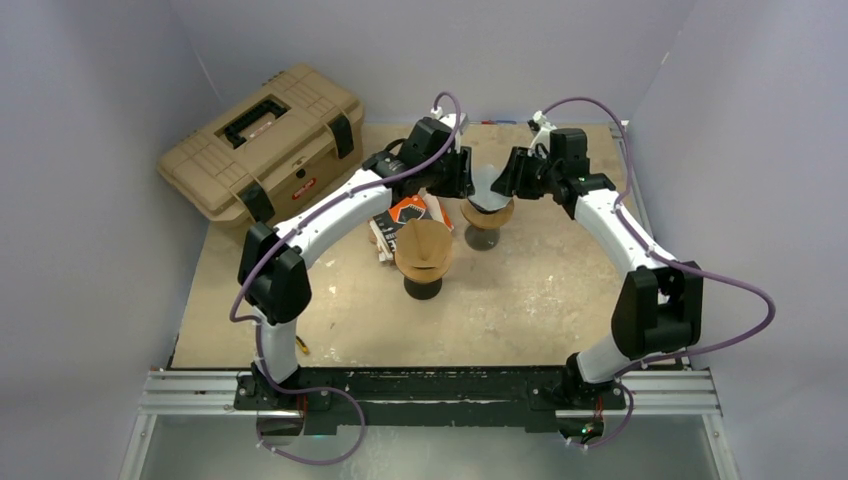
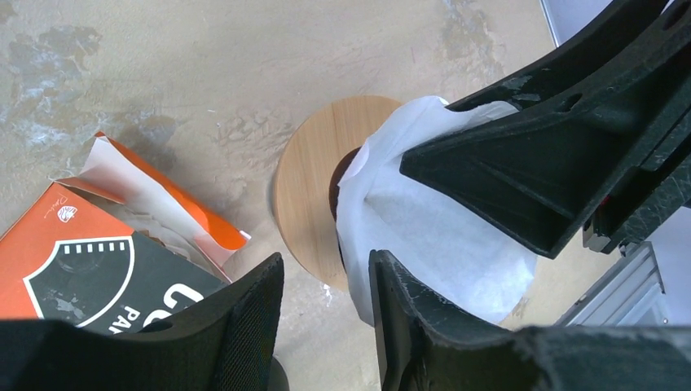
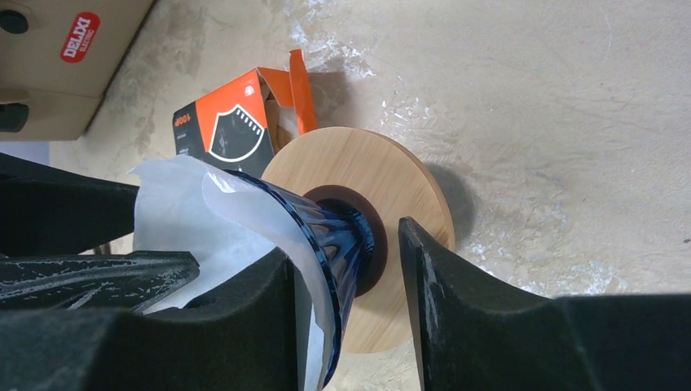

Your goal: Place the coffee filter in the dripper

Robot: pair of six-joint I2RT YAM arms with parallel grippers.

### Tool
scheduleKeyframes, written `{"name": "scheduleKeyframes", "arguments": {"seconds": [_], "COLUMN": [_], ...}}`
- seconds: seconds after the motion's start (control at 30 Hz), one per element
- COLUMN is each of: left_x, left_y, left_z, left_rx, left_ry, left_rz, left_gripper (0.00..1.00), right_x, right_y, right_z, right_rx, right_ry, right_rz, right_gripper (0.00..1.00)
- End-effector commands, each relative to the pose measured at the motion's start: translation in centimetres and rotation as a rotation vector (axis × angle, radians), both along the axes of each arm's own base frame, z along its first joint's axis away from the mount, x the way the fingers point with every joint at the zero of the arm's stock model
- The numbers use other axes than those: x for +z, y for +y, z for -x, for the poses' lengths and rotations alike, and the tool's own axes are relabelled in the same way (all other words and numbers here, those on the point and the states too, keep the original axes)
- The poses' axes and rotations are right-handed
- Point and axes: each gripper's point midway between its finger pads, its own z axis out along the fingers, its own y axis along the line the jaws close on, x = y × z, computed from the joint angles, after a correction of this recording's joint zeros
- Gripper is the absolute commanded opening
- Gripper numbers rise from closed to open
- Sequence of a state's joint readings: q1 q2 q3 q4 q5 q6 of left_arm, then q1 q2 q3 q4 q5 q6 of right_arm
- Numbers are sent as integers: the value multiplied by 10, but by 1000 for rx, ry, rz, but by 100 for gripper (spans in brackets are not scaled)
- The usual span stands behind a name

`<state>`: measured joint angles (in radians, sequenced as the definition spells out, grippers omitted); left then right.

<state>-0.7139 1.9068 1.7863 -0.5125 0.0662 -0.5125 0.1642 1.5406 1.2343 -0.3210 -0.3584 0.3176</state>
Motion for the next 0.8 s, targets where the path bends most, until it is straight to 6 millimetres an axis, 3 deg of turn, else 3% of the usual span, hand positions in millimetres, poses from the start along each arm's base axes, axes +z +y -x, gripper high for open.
{"name": "scheduleKeyframes", "arguments": {"seconds": [0.0, 0.4, 0.77], "left_x": [8, 0, 3], "left_y": [-5, -11, -6], "left_z": [-13, -17, -19], "left_rx": [-1, -5, 13], "left_ry": [-34, -21, -22], "left_rz": [18, 23, 19], "left_gripper": [42, 35, 34], "right_x": [6, -1, -4], "right_y": [1, -1, -4], "right_z": [-9, -10, -10], "right_rx": [24, 20, 8], "right_ry": [-46, -40, -38], "right_rz": [10, 24, 37], "right_gripper": [44, 36, 19]}}
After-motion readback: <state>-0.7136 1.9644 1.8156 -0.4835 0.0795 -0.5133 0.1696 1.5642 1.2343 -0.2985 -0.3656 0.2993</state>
